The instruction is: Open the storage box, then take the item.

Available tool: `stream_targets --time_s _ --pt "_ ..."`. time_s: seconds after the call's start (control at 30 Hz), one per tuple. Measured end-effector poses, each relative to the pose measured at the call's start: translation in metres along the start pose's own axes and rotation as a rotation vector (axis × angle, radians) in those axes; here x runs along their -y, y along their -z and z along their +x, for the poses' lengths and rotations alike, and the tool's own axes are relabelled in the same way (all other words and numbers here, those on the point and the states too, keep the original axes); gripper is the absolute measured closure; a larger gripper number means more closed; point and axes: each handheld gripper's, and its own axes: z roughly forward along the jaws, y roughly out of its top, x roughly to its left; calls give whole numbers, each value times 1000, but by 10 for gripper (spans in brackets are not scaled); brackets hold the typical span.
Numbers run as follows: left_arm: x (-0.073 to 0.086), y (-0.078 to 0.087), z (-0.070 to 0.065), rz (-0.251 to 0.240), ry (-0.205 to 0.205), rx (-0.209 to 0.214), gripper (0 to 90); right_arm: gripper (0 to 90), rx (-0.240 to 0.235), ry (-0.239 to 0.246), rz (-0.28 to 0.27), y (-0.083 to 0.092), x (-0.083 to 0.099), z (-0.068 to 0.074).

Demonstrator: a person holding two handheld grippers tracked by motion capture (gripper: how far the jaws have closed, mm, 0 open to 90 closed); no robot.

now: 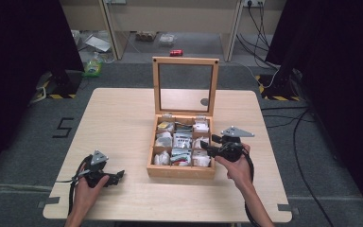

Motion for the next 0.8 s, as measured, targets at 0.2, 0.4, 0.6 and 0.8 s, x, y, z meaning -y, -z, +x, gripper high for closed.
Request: stream_targets --time_s 0.2,0.4,0.6,0.8 --pt "0 0 0 0 -1 1 0 408 9 -3 1 0 -2 0" --pt "0 0 0 0 -1 1 0 415 10 7 18 -6 -1 3" --pt "0 0 0 0 -1 1 0 451 13 18 40 -15 0 4" --pt "0 0 0 0 -1 1 0 497 17 19 55 -20 1 5"
